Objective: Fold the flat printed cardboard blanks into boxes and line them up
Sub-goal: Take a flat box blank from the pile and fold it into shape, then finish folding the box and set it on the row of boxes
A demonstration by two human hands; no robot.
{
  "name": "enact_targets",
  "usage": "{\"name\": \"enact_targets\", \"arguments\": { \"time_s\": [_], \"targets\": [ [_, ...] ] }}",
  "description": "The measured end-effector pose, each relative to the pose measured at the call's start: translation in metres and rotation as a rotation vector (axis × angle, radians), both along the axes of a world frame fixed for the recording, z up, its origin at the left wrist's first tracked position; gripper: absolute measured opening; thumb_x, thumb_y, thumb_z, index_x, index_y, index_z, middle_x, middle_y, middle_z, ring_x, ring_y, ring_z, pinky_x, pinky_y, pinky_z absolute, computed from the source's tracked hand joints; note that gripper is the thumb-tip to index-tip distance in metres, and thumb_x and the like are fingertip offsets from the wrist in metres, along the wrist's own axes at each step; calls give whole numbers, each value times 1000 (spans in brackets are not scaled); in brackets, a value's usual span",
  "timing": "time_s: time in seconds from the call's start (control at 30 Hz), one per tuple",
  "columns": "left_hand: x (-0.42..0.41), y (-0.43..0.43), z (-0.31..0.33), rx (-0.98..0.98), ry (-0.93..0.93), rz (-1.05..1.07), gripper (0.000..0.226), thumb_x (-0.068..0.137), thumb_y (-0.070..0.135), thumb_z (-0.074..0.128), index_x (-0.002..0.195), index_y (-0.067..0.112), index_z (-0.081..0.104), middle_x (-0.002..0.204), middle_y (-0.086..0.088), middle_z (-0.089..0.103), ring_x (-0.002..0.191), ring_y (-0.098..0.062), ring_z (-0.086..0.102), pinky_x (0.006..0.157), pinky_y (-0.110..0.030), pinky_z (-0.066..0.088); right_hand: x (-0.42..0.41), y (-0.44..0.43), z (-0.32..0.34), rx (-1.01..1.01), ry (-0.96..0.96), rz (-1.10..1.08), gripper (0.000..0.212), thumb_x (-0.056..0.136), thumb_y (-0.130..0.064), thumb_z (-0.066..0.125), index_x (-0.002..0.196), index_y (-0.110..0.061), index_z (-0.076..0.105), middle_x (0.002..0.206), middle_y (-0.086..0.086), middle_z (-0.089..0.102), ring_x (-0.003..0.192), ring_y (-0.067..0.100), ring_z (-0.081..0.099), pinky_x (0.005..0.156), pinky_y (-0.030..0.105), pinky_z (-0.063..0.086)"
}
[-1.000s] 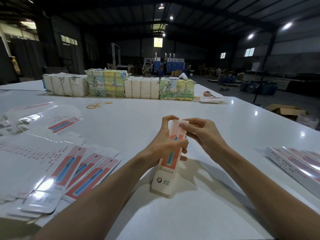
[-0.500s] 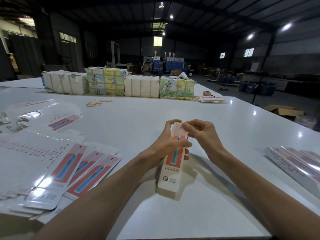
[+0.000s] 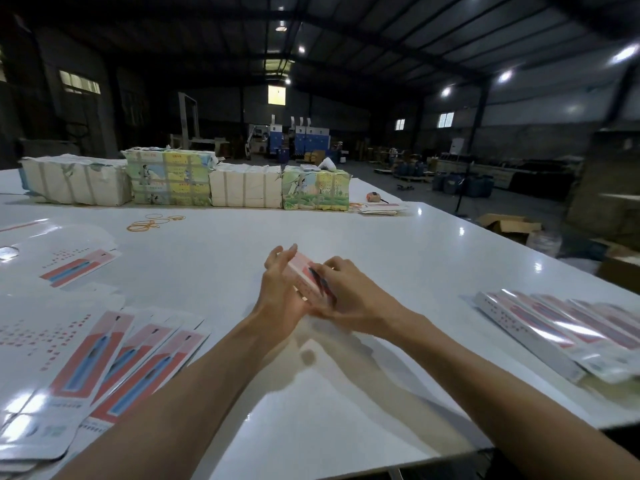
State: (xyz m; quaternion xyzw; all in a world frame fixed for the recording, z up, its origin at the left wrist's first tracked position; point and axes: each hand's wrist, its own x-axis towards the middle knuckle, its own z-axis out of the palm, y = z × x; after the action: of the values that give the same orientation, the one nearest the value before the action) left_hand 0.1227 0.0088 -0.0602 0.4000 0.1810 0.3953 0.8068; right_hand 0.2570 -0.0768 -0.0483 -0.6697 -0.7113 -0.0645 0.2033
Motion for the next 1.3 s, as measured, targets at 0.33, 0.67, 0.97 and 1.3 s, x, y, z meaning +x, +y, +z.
{"name": "enact_targets", "arguments": {
  "time_s": [0.33,0.67,0.97,1.3],
  "targets": [
    [4,-4,-20,612,490,-26,23,107,12,55,115,20,75,97,-12,76,79,-17,72,69,-25,58,93,-112,-8,-15,-58,-540,55,97,-35,67,148,-31,44,135,-1,60,113,17,56,92,41,58],
    [6,-4,-24,804,583,-59,30,104,2,53,108,16,79,90,-10,78,77,-20,71,78,-30,56,135,-187,-32,-36,-302,-805,52,107,-32,48,157,-28,32,153,-3,47,139,18,47,115,35,41],
    [1,-6,-21,892,695,-145,26,103,5,55,110,15,78,94,-5,79,84,-10,70,86,-25,55,81,-111,3,104,-305,-673,37,107,-39,51,140,-21,58,139,0,61,123,20,60,102,38,53],
    [-22,-1,23,831,985,16,24,102,15,51,117,16,70,100,-2,78,75,-11,73,65,-20,52,15,13,-25,153,-34,-402,19,105,-26,48,106,-18,65,76,-1,68,67,22,64,63,32,51]
  ]
}}
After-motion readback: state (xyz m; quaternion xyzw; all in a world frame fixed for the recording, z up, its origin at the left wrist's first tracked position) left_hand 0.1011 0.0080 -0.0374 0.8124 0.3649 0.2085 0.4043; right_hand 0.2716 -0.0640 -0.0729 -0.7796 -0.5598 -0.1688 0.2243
